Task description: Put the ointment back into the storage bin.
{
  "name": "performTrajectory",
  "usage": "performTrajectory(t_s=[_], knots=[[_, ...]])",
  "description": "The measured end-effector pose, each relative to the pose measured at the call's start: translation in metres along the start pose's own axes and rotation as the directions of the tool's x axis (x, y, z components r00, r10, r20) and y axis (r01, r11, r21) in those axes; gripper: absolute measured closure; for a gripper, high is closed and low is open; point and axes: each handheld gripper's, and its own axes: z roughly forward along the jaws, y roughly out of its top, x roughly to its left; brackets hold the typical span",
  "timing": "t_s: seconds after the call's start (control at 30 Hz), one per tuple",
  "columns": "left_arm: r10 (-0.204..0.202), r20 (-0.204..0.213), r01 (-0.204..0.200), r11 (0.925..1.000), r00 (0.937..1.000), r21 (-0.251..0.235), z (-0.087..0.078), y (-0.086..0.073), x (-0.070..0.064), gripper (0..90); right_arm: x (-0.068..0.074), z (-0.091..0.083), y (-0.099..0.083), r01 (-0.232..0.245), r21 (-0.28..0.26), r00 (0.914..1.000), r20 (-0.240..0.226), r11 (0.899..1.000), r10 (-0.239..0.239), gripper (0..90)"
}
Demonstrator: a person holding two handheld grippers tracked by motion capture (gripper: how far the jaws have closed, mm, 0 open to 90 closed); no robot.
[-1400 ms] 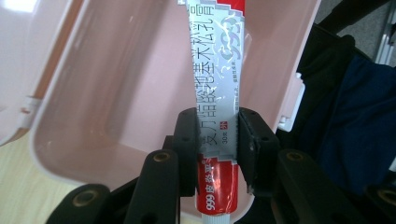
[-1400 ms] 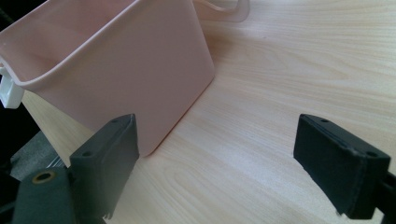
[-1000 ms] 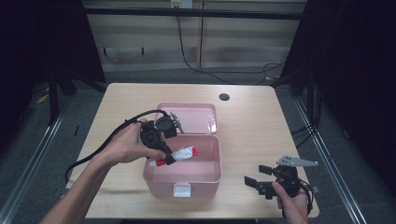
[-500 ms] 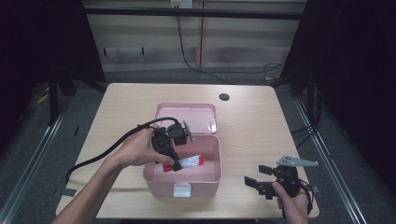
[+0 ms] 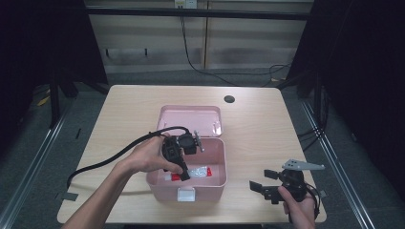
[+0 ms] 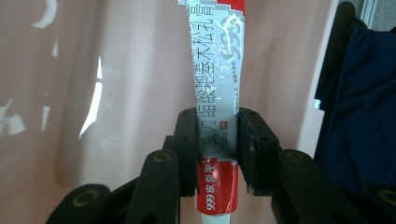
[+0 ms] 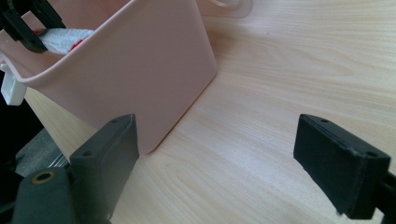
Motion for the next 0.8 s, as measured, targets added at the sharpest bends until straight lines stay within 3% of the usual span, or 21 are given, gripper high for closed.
performTrajectory(t_s=[0.8], knots=[[0.031,0.061,-0.035,0.9971,0.9977,0.067,0.037,0.008,0.003,70.4,0.000,0.000,0.000,-0.002,0.001,1.0000,0.006,1.000,0.002,13.7]])
